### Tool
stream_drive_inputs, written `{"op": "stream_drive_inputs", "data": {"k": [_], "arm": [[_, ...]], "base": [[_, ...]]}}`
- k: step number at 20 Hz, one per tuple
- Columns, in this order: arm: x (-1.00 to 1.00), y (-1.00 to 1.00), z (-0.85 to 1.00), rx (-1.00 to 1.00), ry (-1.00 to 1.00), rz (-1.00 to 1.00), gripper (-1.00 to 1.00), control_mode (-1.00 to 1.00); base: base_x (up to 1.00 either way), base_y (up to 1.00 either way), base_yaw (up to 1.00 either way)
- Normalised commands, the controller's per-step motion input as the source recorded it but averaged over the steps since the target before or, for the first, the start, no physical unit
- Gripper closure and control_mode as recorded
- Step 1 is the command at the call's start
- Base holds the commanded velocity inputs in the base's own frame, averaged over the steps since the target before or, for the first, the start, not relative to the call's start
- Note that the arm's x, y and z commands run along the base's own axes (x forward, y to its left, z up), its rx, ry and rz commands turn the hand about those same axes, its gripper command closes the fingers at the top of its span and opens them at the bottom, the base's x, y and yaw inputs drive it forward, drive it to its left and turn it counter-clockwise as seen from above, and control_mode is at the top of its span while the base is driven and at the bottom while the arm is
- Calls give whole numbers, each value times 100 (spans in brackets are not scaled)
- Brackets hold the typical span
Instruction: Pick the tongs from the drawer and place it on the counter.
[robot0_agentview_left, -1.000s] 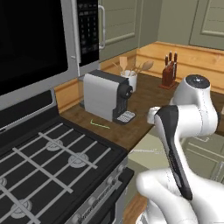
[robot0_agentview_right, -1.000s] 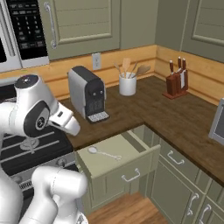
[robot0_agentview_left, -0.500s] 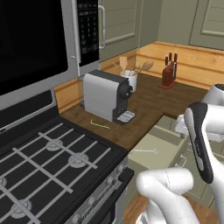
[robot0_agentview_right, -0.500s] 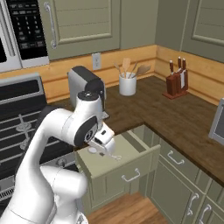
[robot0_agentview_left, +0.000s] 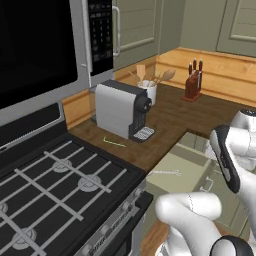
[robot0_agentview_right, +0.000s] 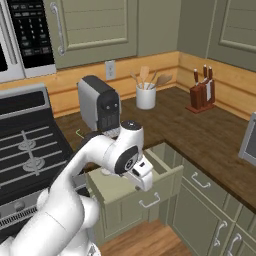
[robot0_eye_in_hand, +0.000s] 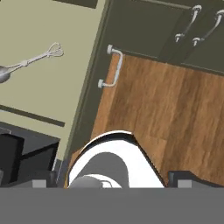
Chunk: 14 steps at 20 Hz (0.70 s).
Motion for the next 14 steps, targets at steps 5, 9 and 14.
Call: {"op": "stream_drive_inputs", "data": {"k": [5, 9, 14], "arm": [[82, -1, -45, 0, 4, -8, -100, -100], [58, -6, -54, 1, 4, -6, -100, -100], [38, -14, -53, 0, 1, -4, -100, -100]], "base": [[0, 0, 0], [0, 0, 0], [0, 0, 0]]}}
